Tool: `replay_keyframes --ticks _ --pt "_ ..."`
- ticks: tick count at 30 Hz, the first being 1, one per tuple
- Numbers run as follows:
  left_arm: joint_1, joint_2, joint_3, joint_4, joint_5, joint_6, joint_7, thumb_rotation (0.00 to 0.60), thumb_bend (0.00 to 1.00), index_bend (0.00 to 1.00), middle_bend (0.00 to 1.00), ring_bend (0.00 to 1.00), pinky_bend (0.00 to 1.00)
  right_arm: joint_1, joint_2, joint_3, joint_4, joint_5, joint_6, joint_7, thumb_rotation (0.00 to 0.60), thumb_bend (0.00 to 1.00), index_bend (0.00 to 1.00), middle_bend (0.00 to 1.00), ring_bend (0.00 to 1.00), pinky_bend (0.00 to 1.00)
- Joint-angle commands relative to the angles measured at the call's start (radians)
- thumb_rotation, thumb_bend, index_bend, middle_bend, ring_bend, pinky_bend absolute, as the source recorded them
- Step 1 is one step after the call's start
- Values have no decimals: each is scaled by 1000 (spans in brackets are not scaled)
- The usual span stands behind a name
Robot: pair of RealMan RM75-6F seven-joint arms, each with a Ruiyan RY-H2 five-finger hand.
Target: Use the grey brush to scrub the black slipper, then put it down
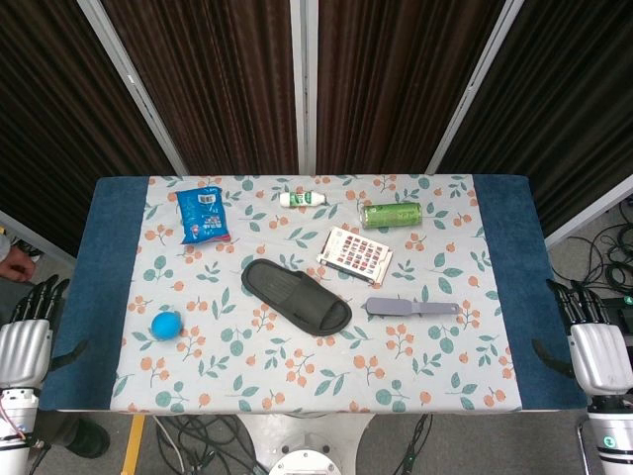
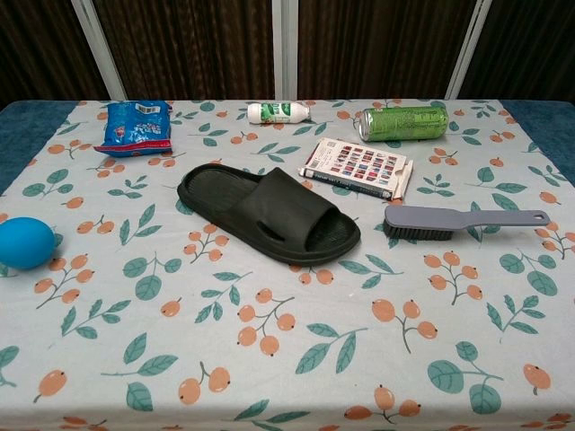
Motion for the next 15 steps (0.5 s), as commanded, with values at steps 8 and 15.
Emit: replay_keyframes --ticks 8,15 --pt "2 0 6 2 7 3 -3 600 237 114 141 82 163 6 1 -3 0 -3 -12 1 600 156 0 128 22 89" --pt "0 -7 5 7 11 3 -13 600 237 113 141 82 163 130 -20 29 -26 32 -200 -68 600 3 0 161 29 89"
